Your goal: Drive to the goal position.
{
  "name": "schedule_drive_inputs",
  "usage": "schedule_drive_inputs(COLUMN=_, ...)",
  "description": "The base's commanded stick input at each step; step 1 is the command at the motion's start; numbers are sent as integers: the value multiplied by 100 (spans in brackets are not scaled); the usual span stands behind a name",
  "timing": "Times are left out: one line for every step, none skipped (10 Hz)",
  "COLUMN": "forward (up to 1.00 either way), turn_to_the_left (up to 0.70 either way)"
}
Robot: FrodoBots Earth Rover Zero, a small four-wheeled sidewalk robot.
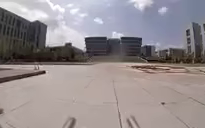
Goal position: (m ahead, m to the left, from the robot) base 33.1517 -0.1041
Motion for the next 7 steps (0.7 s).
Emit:
schedule_drive_inputs(forward=100, turn_to_the_left=0)
schedule_drive_inputs(forward=100, turn_to_the_left=0)
schedule_drive_inputs(forward=100, turn_to_the_left=0)
schedule_drive_inputs(forward=100, turn_to_the_left=0)
schedule_drive_inputs(forward=100, turn_to_the_left=0)
schedule_drive_inputs(forward=100, turn_to_the_left=0)
schedule_drive_inputs(forward=100, turn_to_the_left=0)
